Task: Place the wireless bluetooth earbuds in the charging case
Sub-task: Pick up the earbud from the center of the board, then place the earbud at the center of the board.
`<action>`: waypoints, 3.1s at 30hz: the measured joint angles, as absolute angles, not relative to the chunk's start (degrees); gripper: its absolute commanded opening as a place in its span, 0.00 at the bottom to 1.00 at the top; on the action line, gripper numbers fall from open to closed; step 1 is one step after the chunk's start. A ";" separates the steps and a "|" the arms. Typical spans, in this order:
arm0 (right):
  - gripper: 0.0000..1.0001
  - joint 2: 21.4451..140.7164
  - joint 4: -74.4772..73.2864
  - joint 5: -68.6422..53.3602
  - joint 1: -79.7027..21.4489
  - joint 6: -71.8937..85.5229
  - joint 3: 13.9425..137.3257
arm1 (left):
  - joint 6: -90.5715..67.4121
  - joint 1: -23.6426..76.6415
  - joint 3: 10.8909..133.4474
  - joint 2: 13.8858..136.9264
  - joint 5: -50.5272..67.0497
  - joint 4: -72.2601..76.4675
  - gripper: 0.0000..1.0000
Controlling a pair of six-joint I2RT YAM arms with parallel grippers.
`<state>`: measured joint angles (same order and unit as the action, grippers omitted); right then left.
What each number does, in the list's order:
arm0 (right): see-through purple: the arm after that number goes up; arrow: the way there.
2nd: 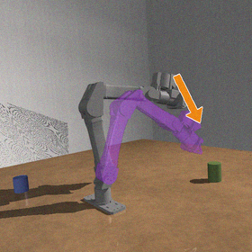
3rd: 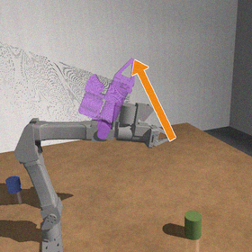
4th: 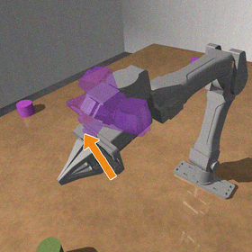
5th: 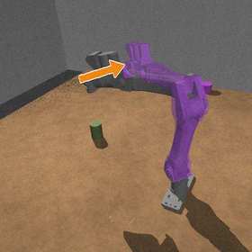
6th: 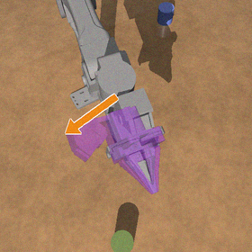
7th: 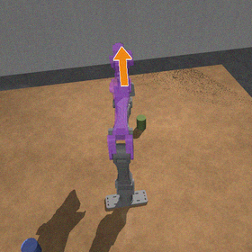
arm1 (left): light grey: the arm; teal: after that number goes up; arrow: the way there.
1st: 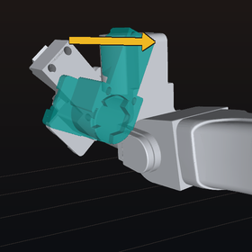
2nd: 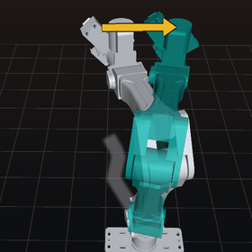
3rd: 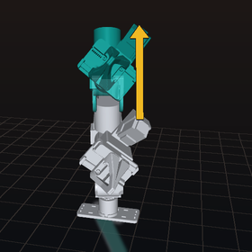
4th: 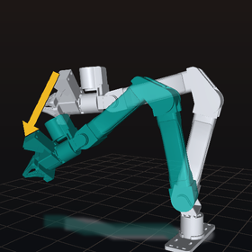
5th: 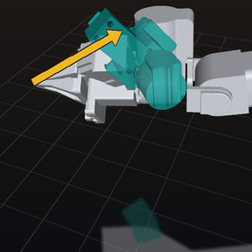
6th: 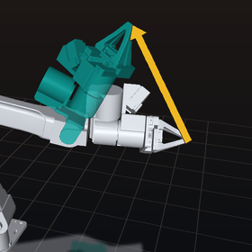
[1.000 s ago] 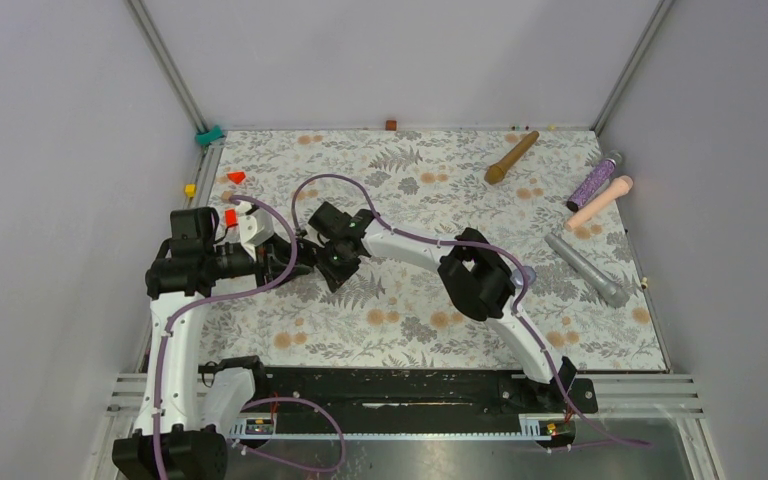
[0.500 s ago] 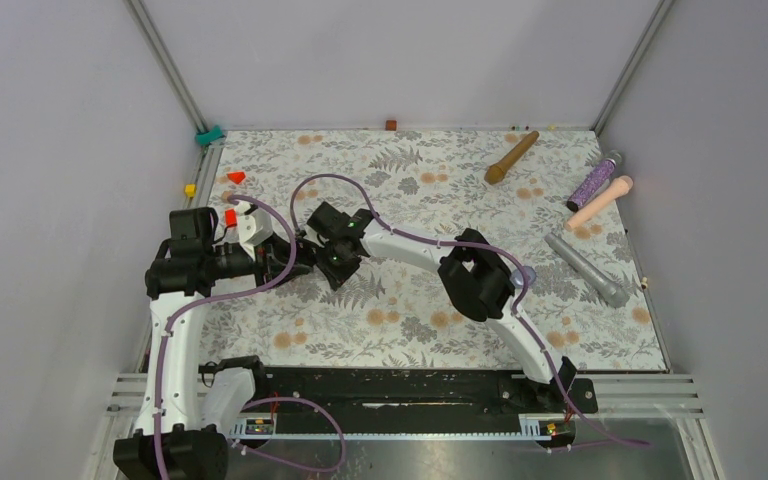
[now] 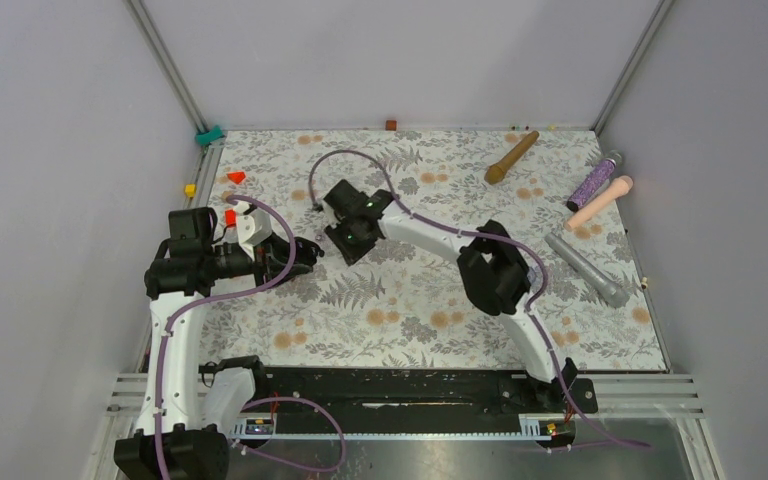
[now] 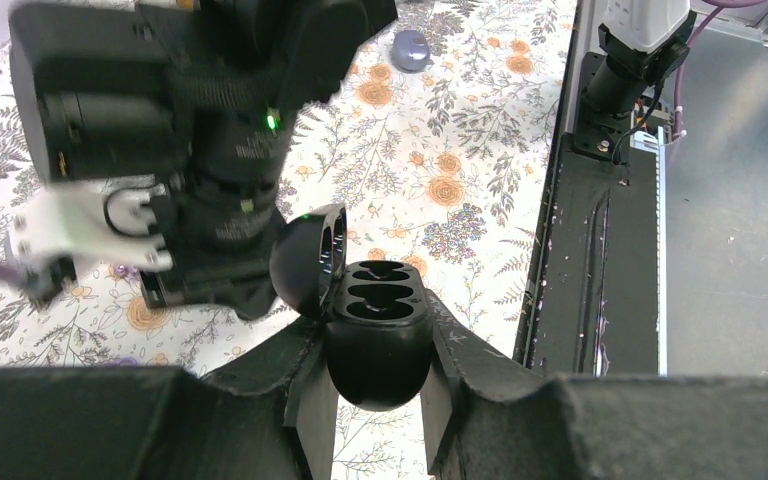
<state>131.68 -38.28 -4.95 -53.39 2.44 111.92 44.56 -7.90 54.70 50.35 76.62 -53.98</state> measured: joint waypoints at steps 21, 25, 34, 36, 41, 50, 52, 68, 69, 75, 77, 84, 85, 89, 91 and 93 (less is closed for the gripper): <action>0.25 119.87 -28.40 -3.68 -28.05 14.96 88.36 | 44.58 -7.99 54.70 50.35 77.43 -53.98 0.00; 0.29 119.87 -26.96 -3.70 -27.46 17.15 87.07 | 44.60 -7.99 54.68 50.35 77.43 -53.98 0.00; 0.51 119.24 -24.84 -4.34 -26.96 19.88 84.99 | 44.64 -7.99 54.35 50.35 77.45 -53.98 0.00; 0.53 118.85 -24.73 -4.95 -26.92 20.03 84.71 | 44.66 -7.99 54.19 50.35 77.45 -54.00 0.00; 0.56 117.38 -24.75 -5.63 -26.92 19.99 84.25 | 44.80 -7.99 54.19 50.35 77.45 -53.98 0.00; 0.44 113.54 -25.23 -1.41 -26.44 12.82 86.37 | 44.80 -7.99 54.19 50.35 77.45 -53.98 0.00; 0.40 113.56 -25.93 0.19 -26.28 10.90 87.59 | 44.82 -7.99 54.19 50.35 77.45 -53.98 0.00; 0.31 123.55 -33.17 2.52 -26.17 6.13 92.86 | 44.84 -7.99 54.19 50.37 77.47 -53.98 0.00; 0.31 123.57 -33.30 2.37 -26.17 6.15 92.99 | 44.86 -7.99 54.19 50.37 77.47 -53.98 0.00; 0.30 123.72 -33.58 0.89 -26.17 6.52 93.06 | 45.04 -7.99 54.17 50.37 77.47 -53.98 0.00; 0.30 123.72 -33.58 0.25 -26.20 6.70 93.06 | 45.04 -7.99 54.15 50.37 77.47 -53.98 0.00; 0.29 123.72 -33.56 -1.74 -26.37 7.35 93.06 | 45.04 -7.99 53.93 50.37 77.45 -54.00 0.00; 0.29 123.72 -33.58 -1.96 -26.41 7.38 93.06 | 45.04 -7.99 53.93 50.37 77.47 -53.98 0.00; 0.28 123.72 -33.58 -2.68 -26.87 7.53 93.06 | 45.04 -8.01 53.93 50.37 77.45 -53.98 0.00; 0.28 123.72 -33.58 -2.74 -27.11 7.57 93.03 | 45.04 -8.01 53.93 50.37 77.47 -53.98 0.00; 0.27 123.72 -33.58 -2.79 -27.35 7.60 93.03 | 45.04 -8.01 53.93 50.37 77.47 -53.98 0.00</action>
